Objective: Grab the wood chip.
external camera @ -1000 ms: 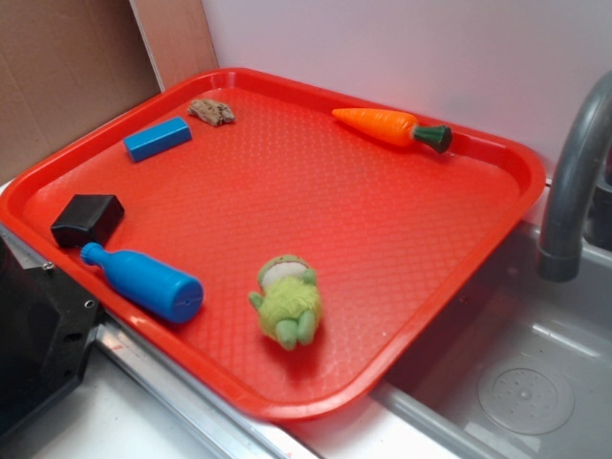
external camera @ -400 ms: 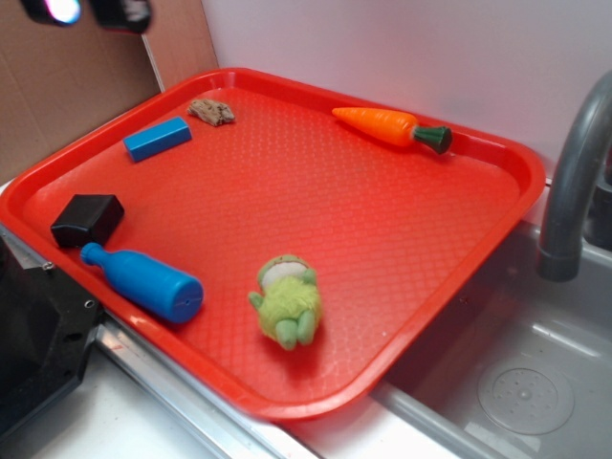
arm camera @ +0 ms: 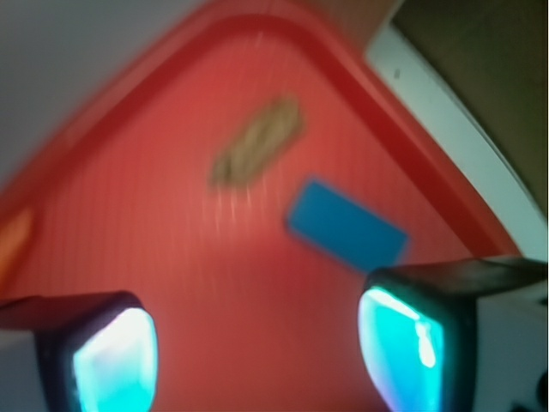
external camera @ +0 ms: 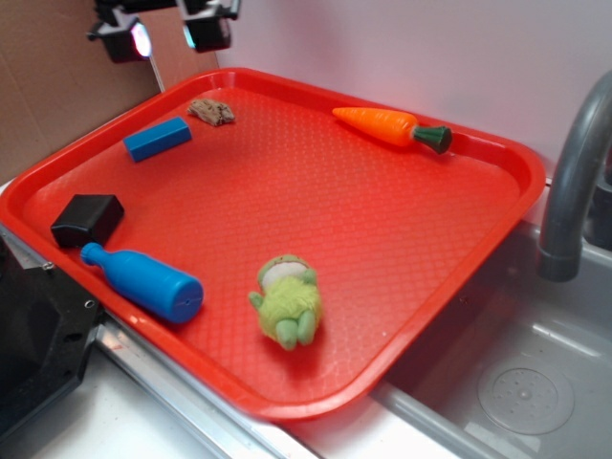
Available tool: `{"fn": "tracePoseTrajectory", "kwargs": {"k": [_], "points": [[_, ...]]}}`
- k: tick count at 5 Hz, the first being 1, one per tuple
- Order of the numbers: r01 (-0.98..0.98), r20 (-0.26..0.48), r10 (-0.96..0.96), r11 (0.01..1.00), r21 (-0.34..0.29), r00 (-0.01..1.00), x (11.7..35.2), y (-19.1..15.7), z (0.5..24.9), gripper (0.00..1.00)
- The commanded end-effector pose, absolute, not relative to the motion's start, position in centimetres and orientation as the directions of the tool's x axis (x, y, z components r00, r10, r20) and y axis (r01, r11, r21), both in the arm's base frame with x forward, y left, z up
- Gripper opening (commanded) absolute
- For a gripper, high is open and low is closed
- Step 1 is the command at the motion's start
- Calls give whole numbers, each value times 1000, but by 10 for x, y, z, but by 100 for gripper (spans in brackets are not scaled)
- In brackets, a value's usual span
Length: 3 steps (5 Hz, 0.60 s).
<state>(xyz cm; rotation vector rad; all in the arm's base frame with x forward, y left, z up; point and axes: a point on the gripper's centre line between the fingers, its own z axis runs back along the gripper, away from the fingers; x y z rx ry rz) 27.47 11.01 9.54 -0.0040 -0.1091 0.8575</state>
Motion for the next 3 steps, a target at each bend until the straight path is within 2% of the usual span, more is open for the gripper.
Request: {"fn": "tracePoseTrajectory", "kwargs": {"k": [1,2,3], "points": [[-898,299,866,436,-57,401,280,143,108,100],[-898,299,866,436,-57,401,280,143,108,100],[-903,263,877,428,-45,402,276,141,75,100]]}}
